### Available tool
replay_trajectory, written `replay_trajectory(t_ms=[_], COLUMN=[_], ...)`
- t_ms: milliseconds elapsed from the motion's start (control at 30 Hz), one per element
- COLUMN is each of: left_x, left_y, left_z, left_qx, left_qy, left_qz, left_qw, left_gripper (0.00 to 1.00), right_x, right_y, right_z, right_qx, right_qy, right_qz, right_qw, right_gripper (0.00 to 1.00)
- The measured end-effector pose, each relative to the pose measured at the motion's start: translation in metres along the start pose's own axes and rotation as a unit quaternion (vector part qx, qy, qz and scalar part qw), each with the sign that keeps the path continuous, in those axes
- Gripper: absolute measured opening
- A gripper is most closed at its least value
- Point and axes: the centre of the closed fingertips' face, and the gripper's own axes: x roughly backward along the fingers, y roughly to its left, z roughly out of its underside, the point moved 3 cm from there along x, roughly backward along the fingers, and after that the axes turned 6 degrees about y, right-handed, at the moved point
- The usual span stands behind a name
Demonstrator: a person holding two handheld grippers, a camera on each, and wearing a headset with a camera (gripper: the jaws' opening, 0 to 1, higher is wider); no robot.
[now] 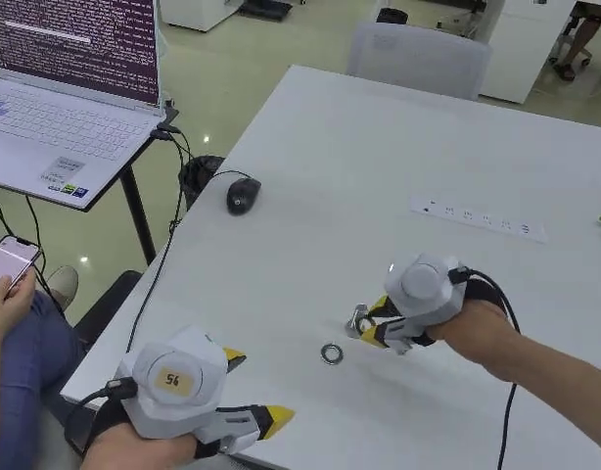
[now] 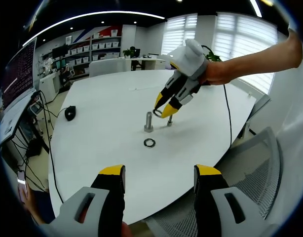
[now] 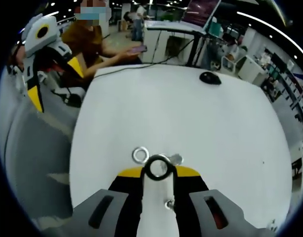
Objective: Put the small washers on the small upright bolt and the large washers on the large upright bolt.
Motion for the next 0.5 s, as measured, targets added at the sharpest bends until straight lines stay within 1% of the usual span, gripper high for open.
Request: replay_trajectory(t_ms=[67, 200, 333, 500], left_x=[0.0, 0.001, 0.002, 0.004], left_y=[0.0, 0.001, 0.006, 0.01], left_z=[0.001, 0.002, 0.002, 0.001], left_qx=[0.0, 0.002, 0.002, 0.005], left_qy=[0.001, 0.001, 0.001, 0.0], left_qz=[0.0, -0.001, -0.003, -0.007], left_qw=[1.0, 1.0, 1.0, 1.0], left_gripper=[0.55, 0.55, 0.55, 0.55], right_x=[0.0, -0.007, -0.012, -0.016], right_y=[-0.006, -0.016, -0.02, -0.018], right_z=[-0.002, -0.004, -0.007, -0.01], right_qx=[-0.008, -0.013, -0.016, -0.014], right_qy=[0.003, 0.016, 0.021, 0.026], right_qz=[0.004, 0.007, 0.004, -0.003], right_qw=[1.0, 0.9998, 0.9997, 0.9995], right_gripper=[0.23, 0.23, 0.23, 0.23])
